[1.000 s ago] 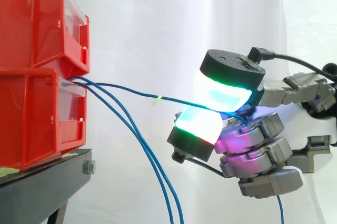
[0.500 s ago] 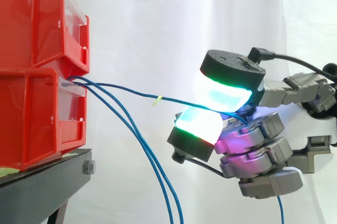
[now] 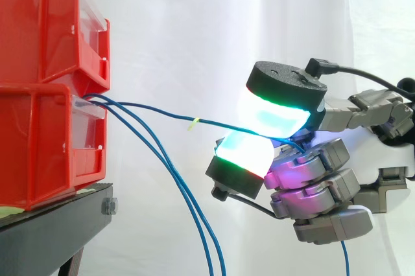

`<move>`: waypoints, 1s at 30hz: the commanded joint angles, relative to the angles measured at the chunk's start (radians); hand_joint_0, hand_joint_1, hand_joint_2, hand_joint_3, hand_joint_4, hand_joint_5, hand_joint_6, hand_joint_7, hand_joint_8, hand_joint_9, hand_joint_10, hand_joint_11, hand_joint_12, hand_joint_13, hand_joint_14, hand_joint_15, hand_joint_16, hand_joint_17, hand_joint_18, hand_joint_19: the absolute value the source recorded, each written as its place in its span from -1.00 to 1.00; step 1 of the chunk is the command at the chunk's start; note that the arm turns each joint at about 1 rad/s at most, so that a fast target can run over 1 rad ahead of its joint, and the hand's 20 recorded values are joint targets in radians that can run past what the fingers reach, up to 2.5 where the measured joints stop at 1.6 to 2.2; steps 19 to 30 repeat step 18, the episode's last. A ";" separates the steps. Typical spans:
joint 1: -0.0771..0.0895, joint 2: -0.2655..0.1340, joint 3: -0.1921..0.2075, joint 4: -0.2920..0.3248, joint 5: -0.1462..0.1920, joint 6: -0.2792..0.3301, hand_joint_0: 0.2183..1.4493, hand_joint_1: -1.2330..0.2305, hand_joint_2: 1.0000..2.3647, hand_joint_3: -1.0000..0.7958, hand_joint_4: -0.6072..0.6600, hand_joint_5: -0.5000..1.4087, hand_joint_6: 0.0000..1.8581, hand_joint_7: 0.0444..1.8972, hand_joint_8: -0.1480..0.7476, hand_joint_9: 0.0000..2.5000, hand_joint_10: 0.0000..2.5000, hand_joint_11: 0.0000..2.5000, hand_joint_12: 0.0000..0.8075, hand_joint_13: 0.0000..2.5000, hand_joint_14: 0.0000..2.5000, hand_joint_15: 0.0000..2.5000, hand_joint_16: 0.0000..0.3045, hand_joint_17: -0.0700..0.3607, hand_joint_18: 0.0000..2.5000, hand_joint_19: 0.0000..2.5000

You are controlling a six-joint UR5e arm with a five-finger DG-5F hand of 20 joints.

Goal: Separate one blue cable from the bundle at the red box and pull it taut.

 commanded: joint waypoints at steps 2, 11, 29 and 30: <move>0.000 0.000 0.000 0.000 0.000 0.000 -0.05 -0.41 -0.98 -0.20 -0.07 -0.64 0.04 0.21 0.08 -0.32 0.85 0.13 0.05 -0.38 1.00 0.10 -0.73 -0.25 0.05 0.19; 0.000 0.001 -0.001 0.000 0.000 0.000 -0.05 -0.41 -0.98 -0.20 -0.07 -0.64 0.04 0.22 0.08 -0.32 0.85 0.14 0.05 -0.38 1.00 0.10 -0.73 -0.24 0.05 0.19; 0.000 0.000 0.000 0.000 0.000 0.000 -0.05 -0.41 -0.98 -0.20 -0.07 -0.64 0.04 0.22 0.08 -0.34 0.86 0.16 0.05 -0.39 1.00 0.11 -0.73 -0.25 0.04 0.18; 0.000 0.000 0.000 0.000 0.000 0.000 -0.05 -0.41 -0.98 -0.20 -0.07 -0.64 0.04 0.22 0.08 -0.34 0.86 0.16 0.05 -0.39 1.00 0.11 -0.73 -0.25 0.04 0.18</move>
